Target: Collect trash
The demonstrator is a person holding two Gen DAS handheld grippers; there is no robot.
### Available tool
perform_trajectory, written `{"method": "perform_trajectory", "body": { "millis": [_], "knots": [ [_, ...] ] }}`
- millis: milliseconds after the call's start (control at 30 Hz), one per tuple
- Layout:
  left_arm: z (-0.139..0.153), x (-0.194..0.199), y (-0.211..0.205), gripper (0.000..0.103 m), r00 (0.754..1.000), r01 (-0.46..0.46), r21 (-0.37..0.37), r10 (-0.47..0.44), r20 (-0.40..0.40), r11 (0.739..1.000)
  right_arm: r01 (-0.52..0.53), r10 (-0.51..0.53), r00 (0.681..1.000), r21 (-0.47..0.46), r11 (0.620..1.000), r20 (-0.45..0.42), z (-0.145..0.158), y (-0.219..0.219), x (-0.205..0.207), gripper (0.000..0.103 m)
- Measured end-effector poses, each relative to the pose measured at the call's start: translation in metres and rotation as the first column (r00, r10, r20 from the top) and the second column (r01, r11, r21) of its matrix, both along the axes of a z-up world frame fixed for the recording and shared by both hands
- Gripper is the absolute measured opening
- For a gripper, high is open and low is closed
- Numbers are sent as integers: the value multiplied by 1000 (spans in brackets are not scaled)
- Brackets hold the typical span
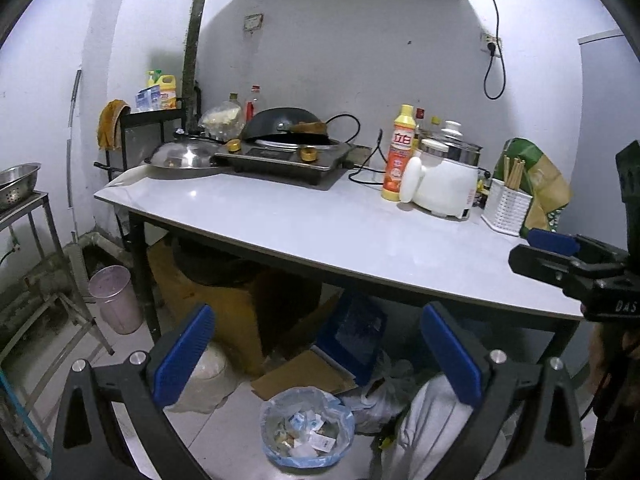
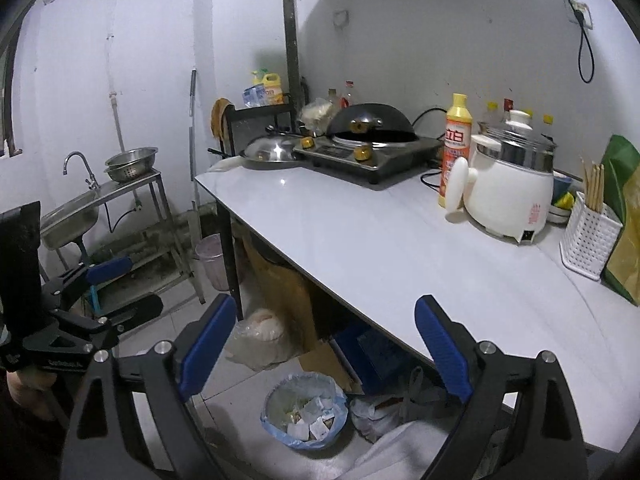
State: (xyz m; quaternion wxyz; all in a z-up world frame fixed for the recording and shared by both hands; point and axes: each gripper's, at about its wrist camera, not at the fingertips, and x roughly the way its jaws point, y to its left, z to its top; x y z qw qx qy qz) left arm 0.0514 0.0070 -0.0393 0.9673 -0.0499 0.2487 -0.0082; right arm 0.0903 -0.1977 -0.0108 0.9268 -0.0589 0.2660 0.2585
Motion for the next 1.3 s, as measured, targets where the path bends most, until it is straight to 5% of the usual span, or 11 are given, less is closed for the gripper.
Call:
{"method": "perform_trajectory", "body": {
  "millis": [1300],
  "knots": [
    [-8,0,12,103,999,-50,3,50,-7,999,-32,31,999,-13,999,-30,-18,22,13,90]
  ]
}}
